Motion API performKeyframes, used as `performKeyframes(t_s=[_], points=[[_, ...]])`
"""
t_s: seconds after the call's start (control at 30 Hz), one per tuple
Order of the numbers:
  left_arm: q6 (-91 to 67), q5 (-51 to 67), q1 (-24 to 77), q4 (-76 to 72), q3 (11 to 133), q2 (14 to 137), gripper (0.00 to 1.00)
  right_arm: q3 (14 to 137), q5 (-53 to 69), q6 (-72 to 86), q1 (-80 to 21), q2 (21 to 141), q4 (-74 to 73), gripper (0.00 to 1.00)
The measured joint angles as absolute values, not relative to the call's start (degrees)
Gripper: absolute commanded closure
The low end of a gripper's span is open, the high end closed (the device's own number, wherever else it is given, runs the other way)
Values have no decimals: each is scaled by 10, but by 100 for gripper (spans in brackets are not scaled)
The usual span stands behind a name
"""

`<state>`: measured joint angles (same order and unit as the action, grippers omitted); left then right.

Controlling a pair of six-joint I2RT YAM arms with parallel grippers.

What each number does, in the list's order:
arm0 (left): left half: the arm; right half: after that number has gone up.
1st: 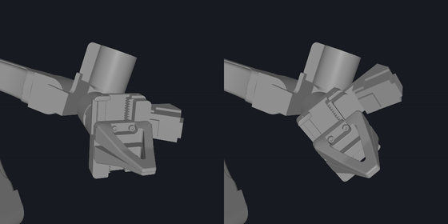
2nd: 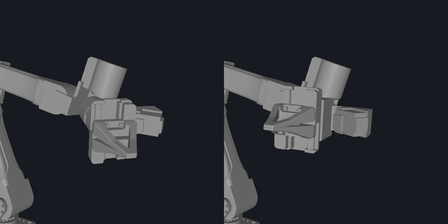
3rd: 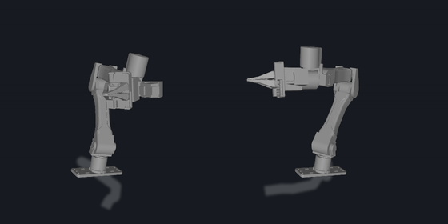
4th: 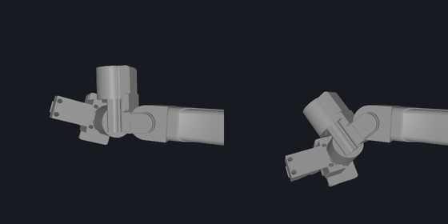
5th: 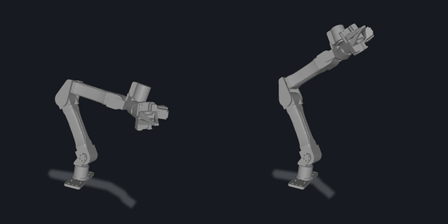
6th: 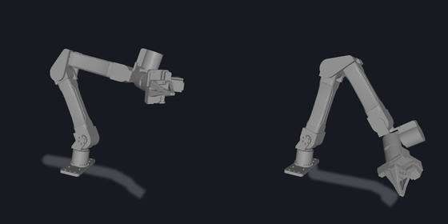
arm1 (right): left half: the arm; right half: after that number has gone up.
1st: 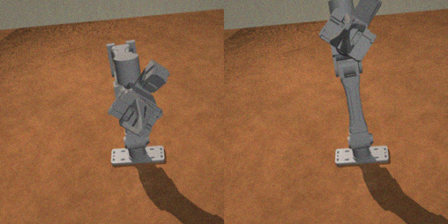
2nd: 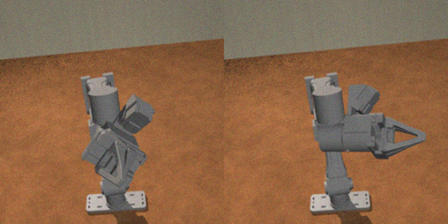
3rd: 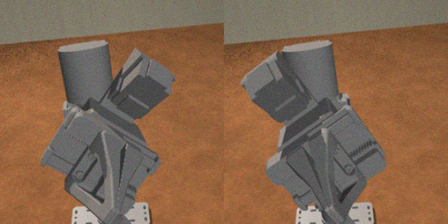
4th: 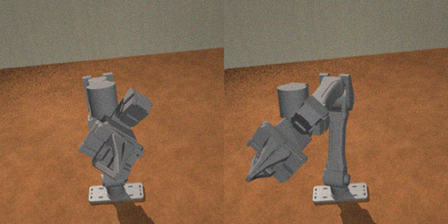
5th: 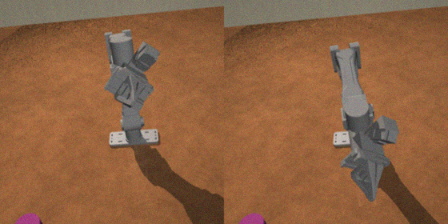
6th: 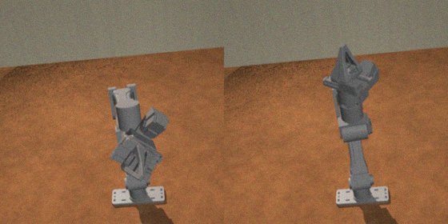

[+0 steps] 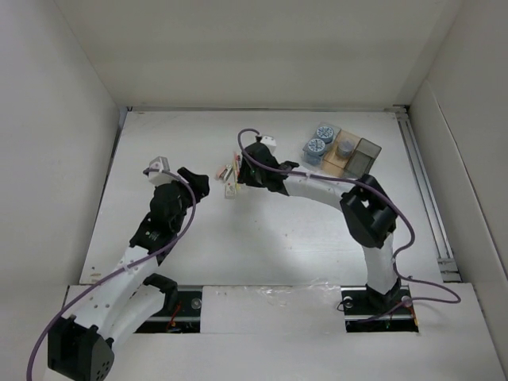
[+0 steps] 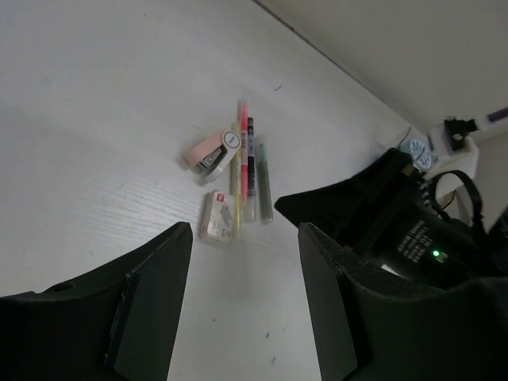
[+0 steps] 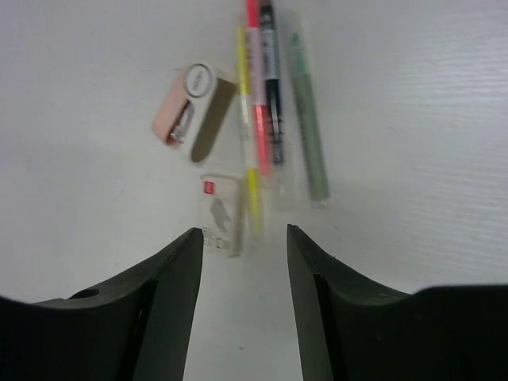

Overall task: Sort the stationery into containers
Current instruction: Grab a piece of stationery with the right arm

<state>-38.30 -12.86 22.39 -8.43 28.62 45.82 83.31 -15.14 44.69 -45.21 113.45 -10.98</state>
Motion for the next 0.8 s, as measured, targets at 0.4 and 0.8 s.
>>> performKeyframes(t_s=[0.4,0.8], points=[[-393,-156,224,-76,283,398,45,1121,-172,446,-472,1327,-185,38],[-395,-154,224,-70,277,385,45,1229,-184,457,-477,1415,-266,36]])
